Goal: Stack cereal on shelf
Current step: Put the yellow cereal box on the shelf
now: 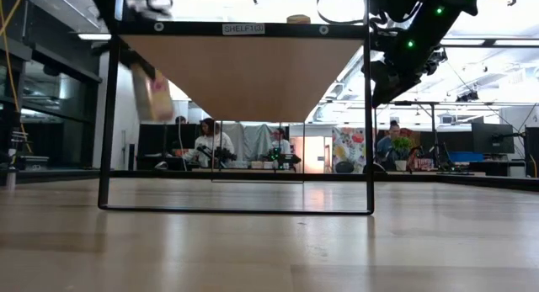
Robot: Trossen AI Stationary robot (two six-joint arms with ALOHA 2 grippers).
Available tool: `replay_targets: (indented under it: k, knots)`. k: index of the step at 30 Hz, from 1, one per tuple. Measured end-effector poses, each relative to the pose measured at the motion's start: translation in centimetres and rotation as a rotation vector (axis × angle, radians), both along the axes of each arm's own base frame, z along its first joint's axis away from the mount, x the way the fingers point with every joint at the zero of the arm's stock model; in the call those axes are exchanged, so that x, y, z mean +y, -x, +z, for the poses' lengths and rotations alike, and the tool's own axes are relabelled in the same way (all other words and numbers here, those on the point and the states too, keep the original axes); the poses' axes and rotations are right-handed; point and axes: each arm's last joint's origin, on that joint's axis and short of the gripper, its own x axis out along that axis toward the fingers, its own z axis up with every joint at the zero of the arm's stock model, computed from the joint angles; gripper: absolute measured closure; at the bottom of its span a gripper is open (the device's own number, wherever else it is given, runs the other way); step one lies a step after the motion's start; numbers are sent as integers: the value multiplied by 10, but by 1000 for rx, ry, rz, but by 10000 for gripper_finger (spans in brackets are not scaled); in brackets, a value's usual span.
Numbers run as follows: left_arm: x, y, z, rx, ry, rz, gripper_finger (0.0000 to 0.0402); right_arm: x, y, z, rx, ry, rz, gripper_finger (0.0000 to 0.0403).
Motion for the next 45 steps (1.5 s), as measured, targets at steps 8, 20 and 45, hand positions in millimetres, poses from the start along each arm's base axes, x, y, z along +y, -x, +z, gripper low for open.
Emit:
replay_targets:
  k: [8, 20, 45]
  knots:
    - [-43, -16, 57, -100, -37, -272, 298, 0, 0, 0, -2, -1, -2, 240]
    - [-121, -91, 51, -139, -42, -795, 298, 0, 0, 0, -20, -8, -16, 240]
    - [-127, -172, 21, 261, -349, -1083, 293, 0, 0, 0, -29, -14, -21, 240]
